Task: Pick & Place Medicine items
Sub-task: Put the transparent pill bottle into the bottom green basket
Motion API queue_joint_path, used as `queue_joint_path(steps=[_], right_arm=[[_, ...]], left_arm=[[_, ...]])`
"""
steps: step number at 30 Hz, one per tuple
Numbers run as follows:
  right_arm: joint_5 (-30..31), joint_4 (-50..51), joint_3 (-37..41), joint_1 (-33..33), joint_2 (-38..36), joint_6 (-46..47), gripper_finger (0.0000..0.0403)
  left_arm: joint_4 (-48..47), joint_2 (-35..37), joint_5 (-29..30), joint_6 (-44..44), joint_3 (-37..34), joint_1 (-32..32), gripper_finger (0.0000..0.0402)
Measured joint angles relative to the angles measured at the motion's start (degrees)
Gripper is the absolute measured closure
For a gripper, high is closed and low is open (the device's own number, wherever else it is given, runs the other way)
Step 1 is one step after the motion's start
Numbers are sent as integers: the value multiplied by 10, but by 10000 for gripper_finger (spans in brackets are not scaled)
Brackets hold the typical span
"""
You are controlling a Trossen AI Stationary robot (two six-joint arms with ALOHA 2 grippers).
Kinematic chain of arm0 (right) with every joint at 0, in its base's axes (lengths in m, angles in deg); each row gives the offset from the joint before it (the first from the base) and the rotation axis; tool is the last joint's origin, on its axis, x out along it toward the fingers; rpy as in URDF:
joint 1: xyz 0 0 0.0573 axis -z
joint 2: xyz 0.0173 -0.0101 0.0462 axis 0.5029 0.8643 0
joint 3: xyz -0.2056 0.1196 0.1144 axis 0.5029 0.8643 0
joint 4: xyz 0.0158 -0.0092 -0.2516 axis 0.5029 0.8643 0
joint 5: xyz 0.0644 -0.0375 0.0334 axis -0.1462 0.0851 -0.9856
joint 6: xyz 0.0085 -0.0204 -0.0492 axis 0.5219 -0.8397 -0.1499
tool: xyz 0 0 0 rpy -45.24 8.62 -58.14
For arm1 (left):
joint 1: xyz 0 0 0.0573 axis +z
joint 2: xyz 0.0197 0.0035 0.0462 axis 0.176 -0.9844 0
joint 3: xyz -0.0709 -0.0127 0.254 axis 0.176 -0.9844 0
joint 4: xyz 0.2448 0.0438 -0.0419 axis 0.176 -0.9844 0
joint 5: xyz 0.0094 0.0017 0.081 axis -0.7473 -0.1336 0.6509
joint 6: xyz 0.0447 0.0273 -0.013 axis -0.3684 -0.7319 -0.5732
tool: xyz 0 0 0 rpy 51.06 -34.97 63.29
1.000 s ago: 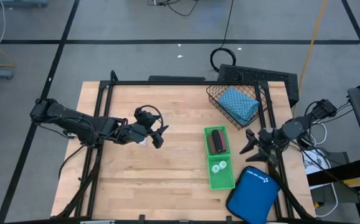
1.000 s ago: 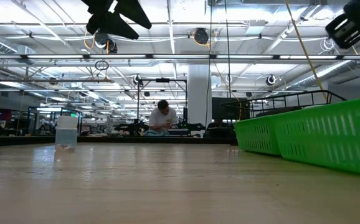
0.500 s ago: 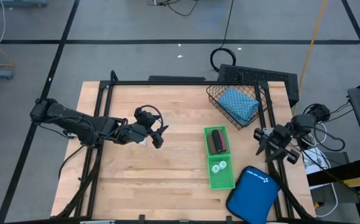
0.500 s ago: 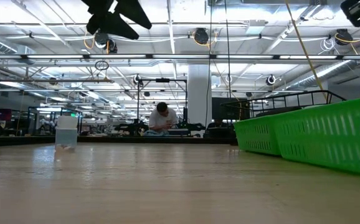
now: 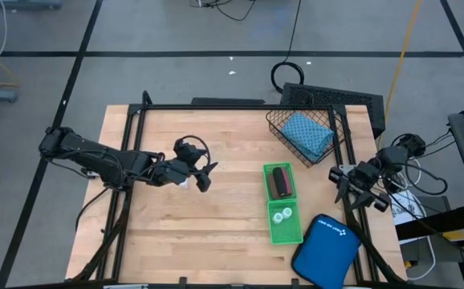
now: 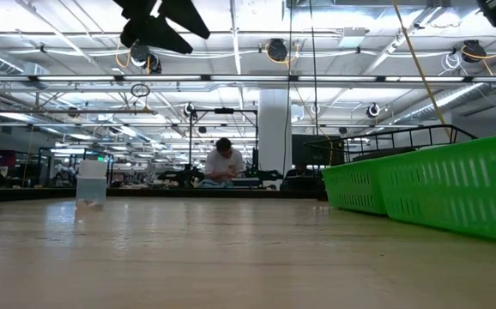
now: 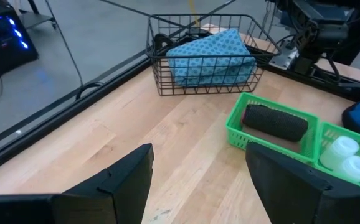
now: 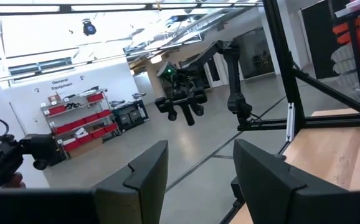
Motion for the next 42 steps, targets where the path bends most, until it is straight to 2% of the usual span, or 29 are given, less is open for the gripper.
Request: queue_joint_path(steps=[11,27,42], right_arm=[[0,0,0,0,0,5,231],[-1,0,0,0,0,0,229],[2,-38,0,0,0,-103,231]], left_arm=[[10,0,-40,0,0,0,135],[10,0,-42,0,0,0,135],[10,0,-41,0,0,0,135]])
